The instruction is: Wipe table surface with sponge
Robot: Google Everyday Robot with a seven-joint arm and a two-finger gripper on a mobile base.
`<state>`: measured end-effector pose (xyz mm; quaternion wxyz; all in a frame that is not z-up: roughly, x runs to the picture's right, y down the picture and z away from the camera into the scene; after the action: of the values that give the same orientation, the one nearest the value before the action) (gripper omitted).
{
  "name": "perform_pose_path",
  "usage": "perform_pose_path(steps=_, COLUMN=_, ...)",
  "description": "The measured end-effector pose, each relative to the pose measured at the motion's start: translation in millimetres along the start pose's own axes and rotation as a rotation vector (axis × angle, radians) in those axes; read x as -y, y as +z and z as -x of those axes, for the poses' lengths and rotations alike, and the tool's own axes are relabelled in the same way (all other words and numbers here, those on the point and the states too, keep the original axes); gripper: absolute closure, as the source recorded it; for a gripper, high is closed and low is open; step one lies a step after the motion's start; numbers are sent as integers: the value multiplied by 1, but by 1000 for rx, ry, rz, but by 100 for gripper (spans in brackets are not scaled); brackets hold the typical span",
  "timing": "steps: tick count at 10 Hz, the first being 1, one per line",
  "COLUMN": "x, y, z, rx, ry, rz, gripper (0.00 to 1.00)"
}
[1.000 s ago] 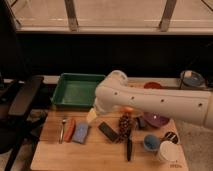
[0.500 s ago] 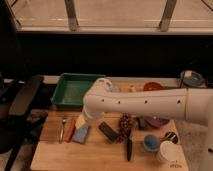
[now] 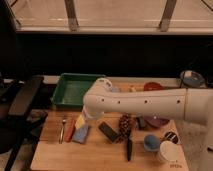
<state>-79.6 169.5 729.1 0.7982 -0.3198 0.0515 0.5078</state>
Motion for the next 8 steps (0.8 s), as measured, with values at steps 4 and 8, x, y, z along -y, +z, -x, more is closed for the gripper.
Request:
perform_pose_path(steps=4, x=-42, y=40, z=16, rx=-39, ry=-48, rz=48, gripper=20)
perform_pose_path(steps=8, x=-54, y=72, z=22, rx=-79, ry=-62, rz=13, gripper=20)
